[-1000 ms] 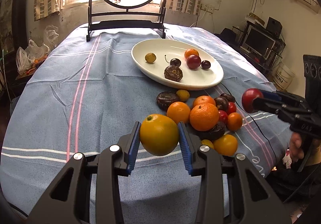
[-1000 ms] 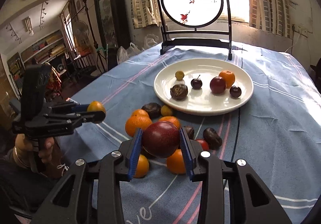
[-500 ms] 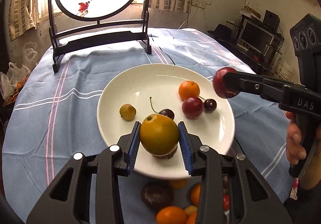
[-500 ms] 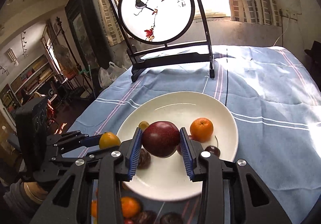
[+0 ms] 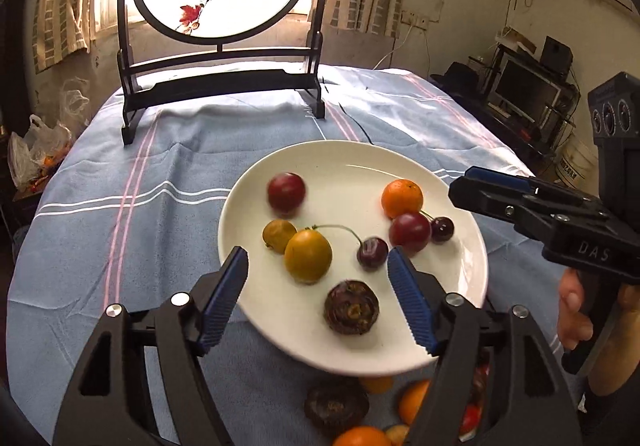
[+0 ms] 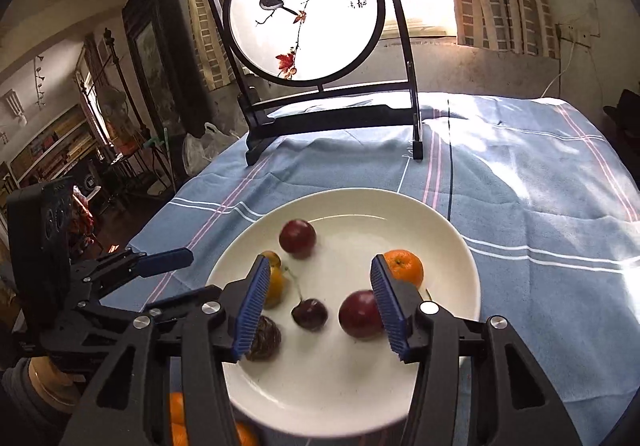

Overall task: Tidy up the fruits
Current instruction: 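Place the yellow orange and plum on the white plate, open both tools, then grasp a small yellow fruit with the left tool while the right tool grasps an orange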

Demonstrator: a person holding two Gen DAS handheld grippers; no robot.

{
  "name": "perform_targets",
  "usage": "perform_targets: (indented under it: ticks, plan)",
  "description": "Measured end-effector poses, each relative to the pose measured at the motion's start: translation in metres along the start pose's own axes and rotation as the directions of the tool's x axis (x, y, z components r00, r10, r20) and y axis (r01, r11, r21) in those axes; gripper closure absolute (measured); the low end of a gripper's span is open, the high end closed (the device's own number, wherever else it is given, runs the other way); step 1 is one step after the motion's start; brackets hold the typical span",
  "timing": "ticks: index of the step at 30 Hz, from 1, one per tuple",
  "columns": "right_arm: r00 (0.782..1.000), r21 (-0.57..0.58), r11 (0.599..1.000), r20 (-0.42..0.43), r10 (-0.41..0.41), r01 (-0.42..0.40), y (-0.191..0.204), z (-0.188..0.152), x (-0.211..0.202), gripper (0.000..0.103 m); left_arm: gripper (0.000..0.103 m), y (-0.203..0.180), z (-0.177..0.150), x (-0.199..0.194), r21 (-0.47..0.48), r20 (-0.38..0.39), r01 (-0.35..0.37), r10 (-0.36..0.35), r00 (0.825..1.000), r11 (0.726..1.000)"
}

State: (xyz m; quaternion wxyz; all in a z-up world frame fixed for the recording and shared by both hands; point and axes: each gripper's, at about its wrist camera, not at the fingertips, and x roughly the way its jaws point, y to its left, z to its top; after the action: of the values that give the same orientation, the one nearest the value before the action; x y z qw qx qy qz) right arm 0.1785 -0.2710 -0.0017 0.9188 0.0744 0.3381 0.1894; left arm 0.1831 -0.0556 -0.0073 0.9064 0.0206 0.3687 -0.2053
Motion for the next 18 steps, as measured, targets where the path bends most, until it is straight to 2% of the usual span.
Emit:
perform_targets:
  ticks: [2,5,11,16,18]
  plan:
    - [1.0,0.003,1.0,0.001,0.001,-0.001,-0.003,-0.023,-0.02,0.049,0.033,-0.01,-0.018,-0.021,0.04,0.008,0.009,-0.009,1.0,0.999]
    - [0.999,0.005,0.999,-0.012,-0.041,0.041,-0.004,-0.061,-0.043,0.047,0.033,-0.026,-0.055,-0.046,0.109,-0.012,0.023,-0.022,1.0,0.994]
    - [1.0,0.036,0.999,-0.003,-0.022,0.022,-0.009,-0.119,-0.075,0.047,0.035,-0.044,-0.121,-0.078,0.186,-0.055,0.034,-0.024,0.998,0.982]
    - [1.0,0.045,0.999,0.017,-0.02,0.02,-0.011,-0.128,-0.082,0.047,0.062,-0.045,-0.145,-0.068,0.166,-0.129,0.051,-0.03,0.991,0.985]
    - [1.0,0.05,0.998,0.02,-0.024,0.023,-0.012,-0.129,-0.082,0.047,0.063,-0.048,-0.149,-0.067,0.157,-0.131,0.068,-0.048,0.99,0.985]
